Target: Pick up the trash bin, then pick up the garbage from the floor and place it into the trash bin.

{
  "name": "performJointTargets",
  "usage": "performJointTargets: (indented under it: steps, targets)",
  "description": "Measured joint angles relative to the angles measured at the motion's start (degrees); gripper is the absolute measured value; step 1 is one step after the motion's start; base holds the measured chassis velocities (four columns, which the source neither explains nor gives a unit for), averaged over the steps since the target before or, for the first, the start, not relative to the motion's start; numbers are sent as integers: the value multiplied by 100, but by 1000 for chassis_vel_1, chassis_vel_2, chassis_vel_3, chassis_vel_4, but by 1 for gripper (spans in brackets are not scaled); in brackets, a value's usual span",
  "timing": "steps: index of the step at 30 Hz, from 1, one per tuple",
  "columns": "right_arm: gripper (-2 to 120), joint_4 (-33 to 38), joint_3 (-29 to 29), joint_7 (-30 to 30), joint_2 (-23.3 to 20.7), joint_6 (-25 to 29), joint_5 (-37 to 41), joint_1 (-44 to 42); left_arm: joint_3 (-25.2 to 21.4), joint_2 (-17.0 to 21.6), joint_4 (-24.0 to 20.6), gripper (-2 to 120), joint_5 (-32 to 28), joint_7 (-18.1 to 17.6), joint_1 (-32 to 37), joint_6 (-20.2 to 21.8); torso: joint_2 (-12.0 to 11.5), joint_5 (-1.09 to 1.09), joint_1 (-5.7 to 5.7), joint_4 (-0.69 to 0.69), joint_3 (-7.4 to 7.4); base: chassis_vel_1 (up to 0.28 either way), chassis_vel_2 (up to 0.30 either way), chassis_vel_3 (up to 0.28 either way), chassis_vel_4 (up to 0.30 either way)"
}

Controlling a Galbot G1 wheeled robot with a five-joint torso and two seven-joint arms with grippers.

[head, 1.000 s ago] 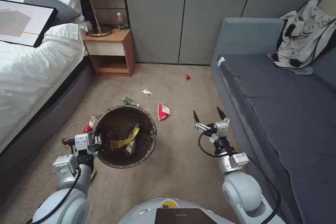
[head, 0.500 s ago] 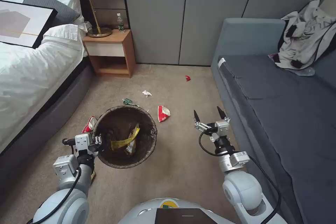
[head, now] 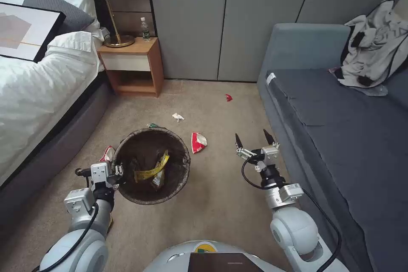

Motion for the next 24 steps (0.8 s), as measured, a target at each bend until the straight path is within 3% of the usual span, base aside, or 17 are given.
performJointTargets:
  steps: [24]
  targets:
    - [100,-16,-51,4,1,-9,50,-5,-11,16,0,3,0,0,0,0,0,0,0,0,0,-66,69,64,-67]
